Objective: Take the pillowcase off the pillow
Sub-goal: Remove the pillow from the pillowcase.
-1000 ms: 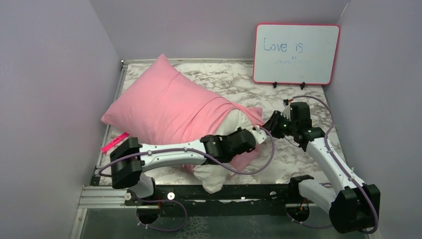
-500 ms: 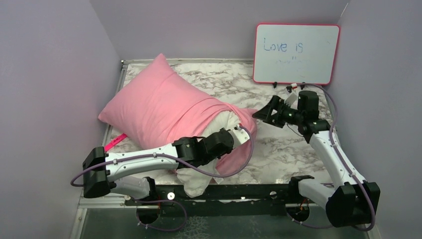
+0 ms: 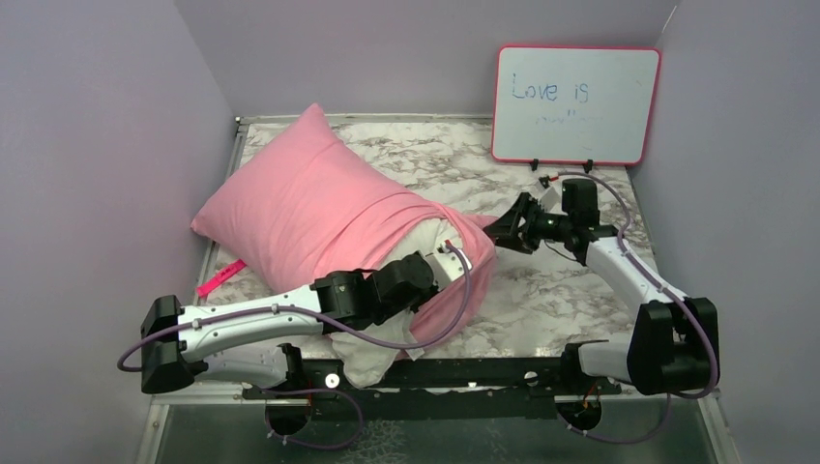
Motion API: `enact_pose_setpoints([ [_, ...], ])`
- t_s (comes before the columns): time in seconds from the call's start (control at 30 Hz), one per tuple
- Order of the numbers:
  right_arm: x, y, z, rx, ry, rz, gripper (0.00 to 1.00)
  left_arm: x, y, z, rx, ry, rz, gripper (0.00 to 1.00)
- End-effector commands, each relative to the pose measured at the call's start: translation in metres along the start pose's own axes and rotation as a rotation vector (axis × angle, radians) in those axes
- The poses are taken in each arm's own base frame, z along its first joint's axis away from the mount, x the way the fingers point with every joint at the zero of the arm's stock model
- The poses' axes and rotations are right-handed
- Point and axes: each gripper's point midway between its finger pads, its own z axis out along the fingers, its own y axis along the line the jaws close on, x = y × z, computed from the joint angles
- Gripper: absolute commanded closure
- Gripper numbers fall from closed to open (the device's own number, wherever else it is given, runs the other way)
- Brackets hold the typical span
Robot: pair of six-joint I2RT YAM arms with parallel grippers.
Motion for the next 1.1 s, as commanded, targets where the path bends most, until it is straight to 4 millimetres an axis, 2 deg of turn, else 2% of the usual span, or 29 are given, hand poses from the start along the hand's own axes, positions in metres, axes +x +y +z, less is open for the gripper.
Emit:
enact_pose_setpoints([
  [0.0, -0.006, 0.012, 0.002, -0.081, 0.0, -0.017, 0.55, -0.037, 0.01, -0.012, -0.025, -0.146, -0.097, 1.0],
  [0.03, -0.008, 0.017, 0.002, -0.098, 0.003, -0.022, 0.71, -0.037, 0.01, -0.012, -0.028, -0.148, -0.098, 1.0],
  [0.07, -0.011, 0.018, 0.003, -0.096, -0.002, -0.021, 0.8, -0.038, 0.011, -0.013, -0.03, -0.15, -0.099, 1.0],
  [0.13, -0.025, 0.014, 0.003, -0.036, -0.052, -0.027, 0.91, -0.041, 0.011, -0.015, -0.026, -0.16, -0.122, 1.0],
  [0.27, -0.076, -0.018, -0.007, 0.242, -0.247, -0.04, 0.99, -0.048, 0.009, -0.023, 0.001, -0.189, -0.152, 1.0],
  [0.4, -0.119, -0.047, -0.021, 0.441, -0.395, -0.025, 1.0, -0.054, 0.006, -0.033, 0.043, -0.218, -0.164, 1.0],
  [0.5, -0.127, -0.065, -0.011, 0.492, -0.381, -0.002, 1.0, -0.058, 0.005, -0.043, 0.065, -0.246, -0.18, 1.0],
  [0.67, -0.107, -0.092, 0.016, 0.501, -0.223, 0.035, 0.99, -0.064, 0.012, -0.058, 0.065, -0.3, -0.21, 1.0],
  [0.77, -0.095, -0.086, 0.021, 0.447, -0.151, 0.008, 0.94, -0.066, 0.013, -0.061, 0.067, -0.321, -0.228, 1.0],
  [0.83, -0.089, -0.067, 0.016, 0.377, -0.138, -0.021, 0.8, -0.065, 0.012, -0.059, 0.065, -0.315, -0.233, 1.0],
  [0.9, -0.082, -0.045, 0.007, 0.306, -0.138, -0.047, 0.61, -0.061, 0.01, -0.052, 0.063, -0.294, -0.226, 1.0],
  [0.97, -0.073, -0.022, -0.003, 0.228, -0.13, -0.087, 0.47, -0.06, 0.008, -0.047, 0.06, -0.278, -0.221, 1.0],
  [1.07, -0.053, 0.003, -0.017, 0.141, -0.093, -0.117, 0.39, -0.06, 0.006, -0.041, 0.059, -0.27, -0.217, 1.0],
])
